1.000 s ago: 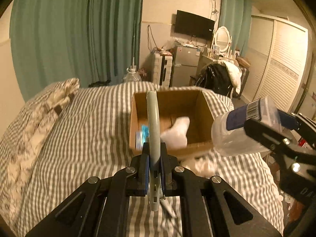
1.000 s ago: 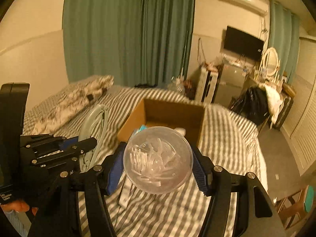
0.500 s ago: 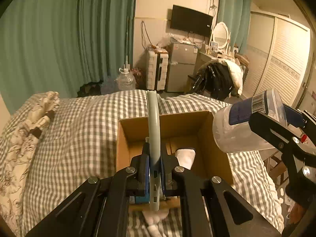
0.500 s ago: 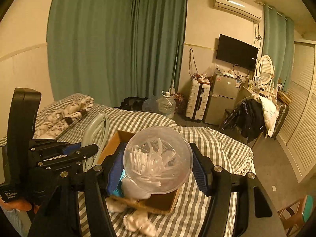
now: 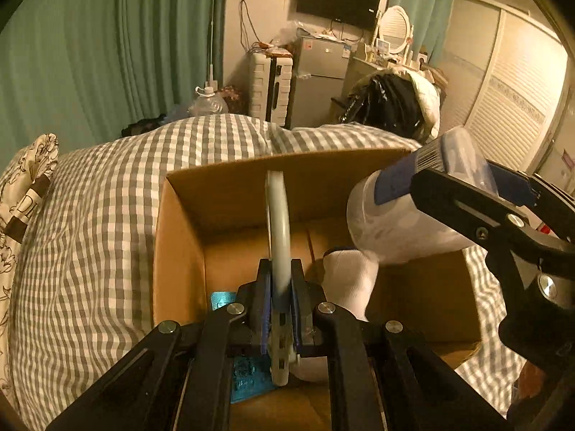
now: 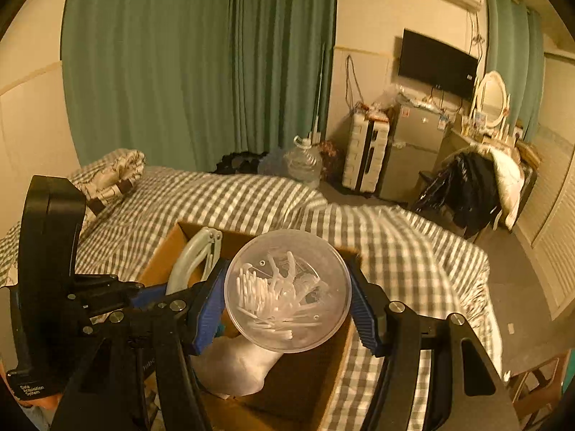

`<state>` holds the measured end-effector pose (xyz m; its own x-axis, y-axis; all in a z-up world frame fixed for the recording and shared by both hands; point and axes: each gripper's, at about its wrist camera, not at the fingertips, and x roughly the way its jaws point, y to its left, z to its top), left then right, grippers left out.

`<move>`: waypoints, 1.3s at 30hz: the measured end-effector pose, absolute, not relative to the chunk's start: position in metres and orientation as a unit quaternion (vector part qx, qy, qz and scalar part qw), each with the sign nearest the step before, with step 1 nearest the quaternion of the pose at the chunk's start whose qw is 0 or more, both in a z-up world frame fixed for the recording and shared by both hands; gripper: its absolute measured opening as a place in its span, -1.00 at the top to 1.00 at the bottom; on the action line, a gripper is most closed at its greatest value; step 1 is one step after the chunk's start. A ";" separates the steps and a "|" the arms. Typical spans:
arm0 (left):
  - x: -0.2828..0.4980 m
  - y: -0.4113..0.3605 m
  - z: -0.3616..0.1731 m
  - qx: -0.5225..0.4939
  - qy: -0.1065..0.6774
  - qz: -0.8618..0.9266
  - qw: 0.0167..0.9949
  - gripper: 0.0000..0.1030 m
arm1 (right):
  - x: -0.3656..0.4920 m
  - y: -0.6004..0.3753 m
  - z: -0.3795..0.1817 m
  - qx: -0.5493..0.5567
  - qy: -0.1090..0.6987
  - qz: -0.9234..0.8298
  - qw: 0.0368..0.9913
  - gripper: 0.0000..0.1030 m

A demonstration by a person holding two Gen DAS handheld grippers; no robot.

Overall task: Organize objects
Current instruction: 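Carry the hanger and cup into the box and open both grippers, then grasp the white BOP tube with the left gripper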

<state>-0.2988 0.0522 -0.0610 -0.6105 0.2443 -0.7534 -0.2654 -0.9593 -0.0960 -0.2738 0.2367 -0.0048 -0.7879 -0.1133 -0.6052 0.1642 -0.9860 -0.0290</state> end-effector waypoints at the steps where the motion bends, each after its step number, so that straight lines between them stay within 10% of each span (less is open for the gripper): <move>1: -0.298 0.051 -0.062 -0.418 0.012 0.897 0.143 0.79 | -0.275 0.238 -0.008 0.319 0.038 -0.944 0.078 -0.20; 6: -0.290 0.039 -0.051 -0.420 -0.011 0.898 0.129 -0.05 | -0.261 0.248 0.005 0.288 0.029 -0.955 0.071 -0.48; 20: -0.184 0.004 0.028 -0.360 0.017 0.932 0.048 -0.60 | -0.155 0.256 0.080 0.259 0.062 -0.962 0.053 -0.78; 39: -0.121 0.031 -0.110 -0.453 0.019 0.891 0.018 -0.57 | -0.082 0.283 -0.065 0.373 0.023 -0.928 -0.003 -0.99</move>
<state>-0.1208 0.0309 -0.1104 -0.5898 0.0145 -0.8074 -0.0487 -0.9987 0.0177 -0.0816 0.2825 -0.0647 -0.7218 0.0235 -0.6917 0.0114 -0.9989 -0.0458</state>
